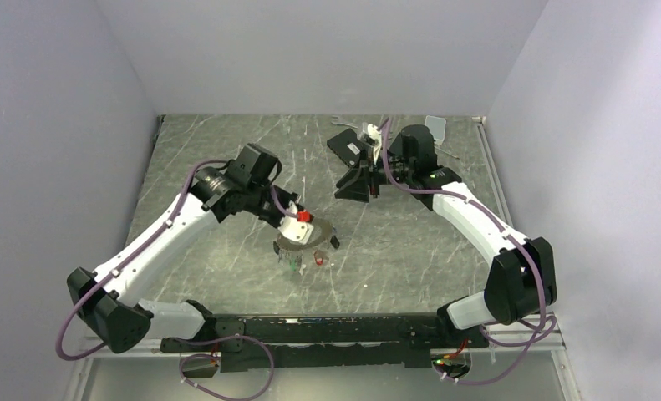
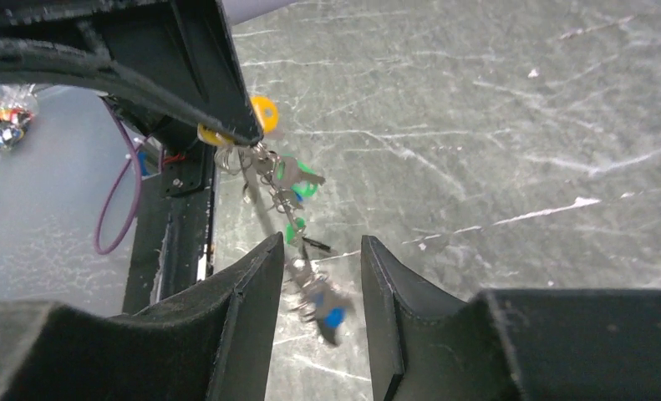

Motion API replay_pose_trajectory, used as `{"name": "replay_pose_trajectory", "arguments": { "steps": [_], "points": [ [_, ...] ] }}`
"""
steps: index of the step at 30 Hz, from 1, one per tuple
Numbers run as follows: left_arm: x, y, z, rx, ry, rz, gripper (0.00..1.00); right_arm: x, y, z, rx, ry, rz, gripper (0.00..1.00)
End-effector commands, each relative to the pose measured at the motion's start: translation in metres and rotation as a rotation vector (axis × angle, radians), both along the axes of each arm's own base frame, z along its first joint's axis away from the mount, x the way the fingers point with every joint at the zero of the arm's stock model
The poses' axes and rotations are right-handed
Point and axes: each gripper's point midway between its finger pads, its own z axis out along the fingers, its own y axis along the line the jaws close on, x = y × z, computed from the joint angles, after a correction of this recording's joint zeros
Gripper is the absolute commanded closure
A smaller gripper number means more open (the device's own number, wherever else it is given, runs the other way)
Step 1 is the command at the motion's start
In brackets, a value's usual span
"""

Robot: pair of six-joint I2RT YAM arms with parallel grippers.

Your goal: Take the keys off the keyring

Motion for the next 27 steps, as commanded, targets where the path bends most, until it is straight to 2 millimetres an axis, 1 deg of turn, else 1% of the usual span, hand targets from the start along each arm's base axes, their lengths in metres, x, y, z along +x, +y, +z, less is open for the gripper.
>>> {"name": "replay_pose_trajectory", "arguments": {
  "steps": [1, 8, 11, 16, 17, 22, 27],
  "points": [
    [-0.004, -0.015, 0.033, -0.096, -0.24, -0.168, 1.0, -0.004, 0.005, 0.036, 0.03, -0.152, 0.05, 0.58],
    [-0.006, -0.023, 0.046, -0.163, -0.406, -0.226, 1.0, -0.021, 0.019, 0.023, 0.01, -0.153, 0.102, 0.55],
    [-0.008, -0.026, 0.05, -0.188, -0.465, -0.248, 1.0, -0.026, 0.024, 0.024, 0.02, -0.151, 0.122, 0.54],
    [-0.007, -0.027, 0.052, -0.215, -0.503, -0.244, 1.0, -0.039, 0.034, 0.027, 0.037, -0.153, 0.17, 0.55],
    [-0.006, -0.028, 0.055, -0.231, -0.518, -0.24, 1.0, -0.039, 0.036, 0.025, 0.037, -0.156, 0.173, 0.56],
    [-0.006, -0.03, 0.056, -0.257, -0.518, -0.225, 1.0, -0.047, 0.041, 0.014, 0.038, -0.158, 0.2, 0.59],
    [-0.006, -0.032, 0.058, -0.277, -0.513, -0.216, 1.0, -0.05, 0.043, 0.009, 0.044, -0.175, 0.224, 0.59]
  ]
}}
